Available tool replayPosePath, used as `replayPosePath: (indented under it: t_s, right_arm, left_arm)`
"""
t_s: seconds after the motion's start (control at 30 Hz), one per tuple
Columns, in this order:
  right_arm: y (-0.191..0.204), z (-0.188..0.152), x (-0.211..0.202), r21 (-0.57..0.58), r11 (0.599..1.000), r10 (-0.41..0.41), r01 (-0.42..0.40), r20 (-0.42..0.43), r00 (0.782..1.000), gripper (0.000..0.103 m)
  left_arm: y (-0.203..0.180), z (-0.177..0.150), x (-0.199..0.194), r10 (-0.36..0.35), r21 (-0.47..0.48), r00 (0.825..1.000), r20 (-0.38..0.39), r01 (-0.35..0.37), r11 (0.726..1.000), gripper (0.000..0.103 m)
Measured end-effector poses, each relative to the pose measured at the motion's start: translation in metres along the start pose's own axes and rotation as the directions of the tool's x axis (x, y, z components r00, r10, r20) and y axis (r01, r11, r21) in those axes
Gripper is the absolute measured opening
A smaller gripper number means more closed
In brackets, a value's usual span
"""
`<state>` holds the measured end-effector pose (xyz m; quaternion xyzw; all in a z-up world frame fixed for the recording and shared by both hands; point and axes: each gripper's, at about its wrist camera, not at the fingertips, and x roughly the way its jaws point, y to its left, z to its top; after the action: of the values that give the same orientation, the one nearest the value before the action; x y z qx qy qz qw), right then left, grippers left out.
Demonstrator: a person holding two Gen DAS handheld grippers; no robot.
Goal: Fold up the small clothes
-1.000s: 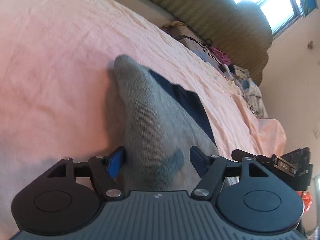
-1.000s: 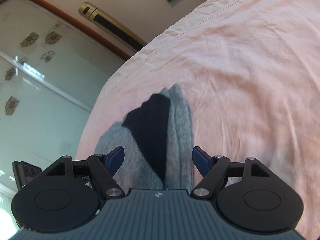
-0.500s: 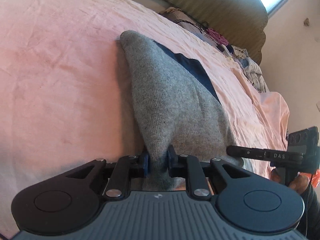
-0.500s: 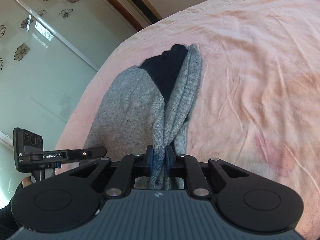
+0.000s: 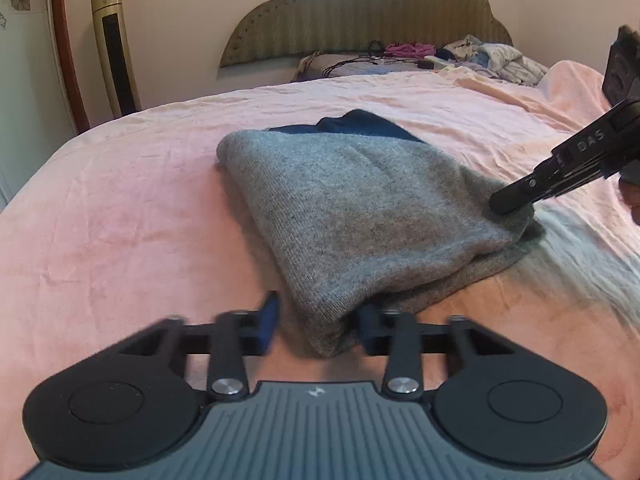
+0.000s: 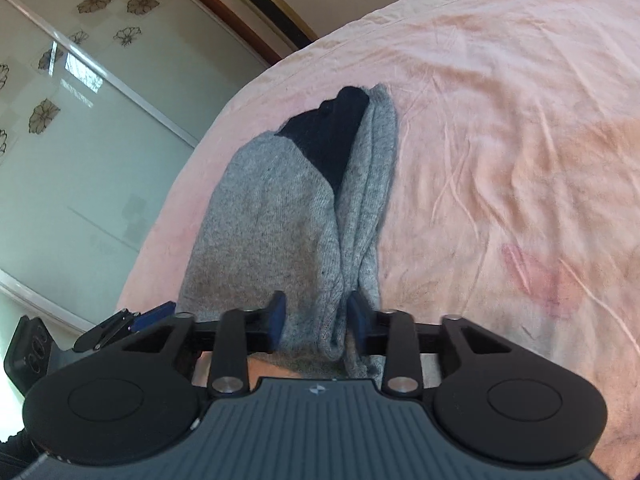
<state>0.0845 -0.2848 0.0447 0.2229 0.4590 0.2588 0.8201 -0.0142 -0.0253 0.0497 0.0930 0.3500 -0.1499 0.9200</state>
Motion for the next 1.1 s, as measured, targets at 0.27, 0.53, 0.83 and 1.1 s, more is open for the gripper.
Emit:
replayPosePath:
  t_s: [0.27,0.53,0.83,1.1]
  right_arm:
    - [0.01,-0.006,-0.014,-0.051,0.999,0.004,-0.003,0.011,1.0,0.012]
    - [-0.013,0.004,-0.035,0.076,0.992,0.094,-0.106,0.141,0.986,0.066]
    - [-0.002,0.097,0.042,0.122,0.992,0.025,-0.039,0.115,0.993,0.064]
    - [-0.019,0.098,0.074,0.155,0.988,0.005,-0.015,0.065,0.998,0.012]
  left_arm:
    - [0.02,-0.007,-0.002,-0.022,-0.053,1.0,-0.016,0.021,0.998,0.006]
    - [0.024,0.0,-0.049,-0.228,0.003,0.972,0.051,0.228,0.974,0.008]
    - [0.008,0.034,0.022,-0.153,-0.159,0.98,0.129,0.173,0.972,0.041]
    - [-0.011,0.014,0.026,-0.174,-0.06,0.968,0.182,0.187,0.98,0.078]
